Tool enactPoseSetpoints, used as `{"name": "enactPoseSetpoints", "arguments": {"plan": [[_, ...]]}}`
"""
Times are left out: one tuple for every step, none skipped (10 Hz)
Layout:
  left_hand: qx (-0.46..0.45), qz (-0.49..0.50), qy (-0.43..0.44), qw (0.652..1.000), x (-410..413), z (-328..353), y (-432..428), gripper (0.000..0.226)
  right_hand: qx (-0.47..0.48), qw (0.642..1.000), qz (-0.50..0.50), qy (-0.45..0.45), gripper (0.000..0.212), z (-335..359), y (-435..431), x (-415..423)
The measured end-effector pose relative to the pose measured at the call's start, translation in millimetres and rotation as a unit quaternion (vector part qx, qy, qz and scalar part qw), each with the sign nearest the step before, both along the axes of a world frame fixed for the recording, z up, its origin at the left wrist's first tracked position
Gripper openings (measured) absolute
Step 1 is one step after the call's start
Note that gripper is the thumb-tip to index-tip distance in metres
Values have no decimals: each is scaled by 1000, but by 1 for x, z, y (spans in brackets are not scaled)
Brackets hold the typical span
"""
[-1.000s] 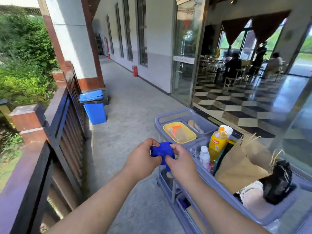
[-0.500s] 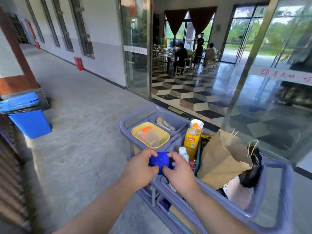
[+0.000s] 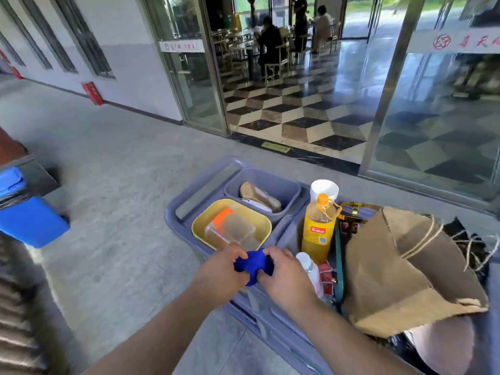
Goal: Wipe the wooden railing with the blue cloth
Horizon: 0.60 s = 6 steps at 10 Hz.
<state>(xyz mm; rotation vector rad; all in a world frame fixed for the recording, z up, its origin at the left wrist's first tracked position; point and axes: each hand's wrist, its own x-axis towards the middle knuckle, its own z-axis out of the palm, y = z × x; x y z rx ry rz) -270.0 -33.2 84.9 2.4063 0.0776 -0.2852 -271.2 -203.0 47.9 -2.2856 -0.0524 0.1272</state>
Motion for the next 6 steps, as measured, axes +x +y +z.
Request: {"name": "enactPoseSetpoints", "arguments": {"plan": [[30,-41,29,998,42,-13,-1,22,-63,998,6,16,40,-9,-3,36],[61,-105,57,991,74,-23,-4,19,-120,992,15,18,44,-18,-4,60],[96,-146,60,983,99,-30,-4,19,-132,990,15,37,47,-20,-5,77],[119,-198,46,972,121,-33,-2,29,-141,989,4,36,46,-20,-4,89],[156,-230,-28,960,151,-28,-8,41,-163,986,-25,19,46,-8,-10,102],[149,-277,-135,940,183,-9,-20,46,-182,976,-108,-47,48,14,-14,115]]}}
